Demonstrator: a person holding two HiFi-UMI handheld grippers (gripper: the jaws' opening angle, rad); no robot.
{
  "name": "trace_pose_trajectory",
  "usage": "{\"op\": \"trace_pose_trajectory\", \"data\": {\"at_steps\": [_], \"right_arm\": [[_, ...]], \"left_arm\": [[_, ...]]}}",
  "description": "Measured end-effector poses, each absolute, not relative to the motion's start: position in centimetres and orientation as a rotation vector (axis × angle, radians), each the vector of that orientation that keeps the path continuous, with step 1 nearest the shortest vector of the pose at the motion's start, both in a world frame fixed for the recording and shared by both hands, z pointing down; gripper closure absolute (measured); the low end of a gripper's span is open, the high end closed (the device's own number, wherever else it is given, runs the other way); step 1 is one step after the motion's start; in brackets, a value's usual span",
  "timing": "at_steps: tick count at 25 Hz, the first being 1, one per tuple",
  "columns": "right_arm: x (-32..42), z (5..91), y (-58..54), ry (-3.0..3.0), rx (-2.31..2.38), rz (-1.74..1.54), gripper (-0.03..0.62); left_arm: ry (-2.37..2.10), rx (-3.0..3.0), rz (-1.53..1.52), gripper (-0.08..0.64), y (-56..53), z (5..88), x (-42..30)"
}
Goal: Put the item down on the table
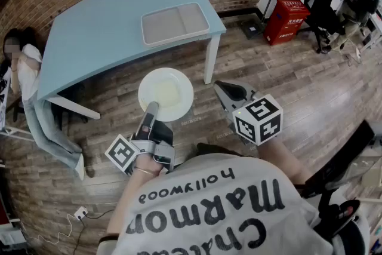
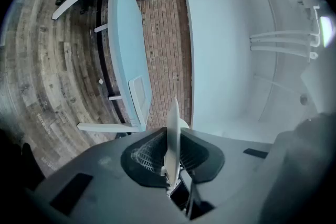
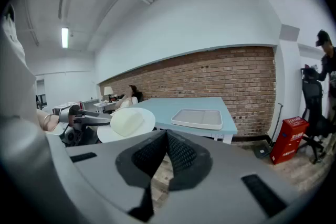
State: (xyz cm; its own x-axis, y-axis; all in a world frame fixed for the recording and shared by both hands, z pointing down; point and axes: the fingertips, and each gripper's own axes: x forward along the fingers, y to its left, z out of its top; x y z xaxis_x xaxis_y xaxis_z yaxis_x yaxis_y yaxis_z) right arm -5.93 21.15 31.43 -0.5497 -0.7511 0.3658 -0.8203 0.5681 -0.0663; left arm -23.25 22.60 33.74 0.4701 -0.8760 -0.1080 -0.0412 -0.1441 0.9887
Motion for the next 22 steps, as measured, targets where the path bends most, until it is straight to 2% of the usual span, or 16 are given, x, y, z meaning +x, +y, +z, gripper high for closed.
{"op": "trace_pose_trajectory", "data": {"at_steps": [12,22], "right_arm": [[-4.4,31.2,21.0,-2.542,1.315,0.348,0.581],[-0.3,32.6,21.0,-2.504,1.303,0.267,0.581]], "left_arm": [[-0.808,1.535,-0.890,0.528,22.7,33.8,-21.8],[-0.810,1.532,-0.896,0.528,21.0,34.9,-18.8]]}}
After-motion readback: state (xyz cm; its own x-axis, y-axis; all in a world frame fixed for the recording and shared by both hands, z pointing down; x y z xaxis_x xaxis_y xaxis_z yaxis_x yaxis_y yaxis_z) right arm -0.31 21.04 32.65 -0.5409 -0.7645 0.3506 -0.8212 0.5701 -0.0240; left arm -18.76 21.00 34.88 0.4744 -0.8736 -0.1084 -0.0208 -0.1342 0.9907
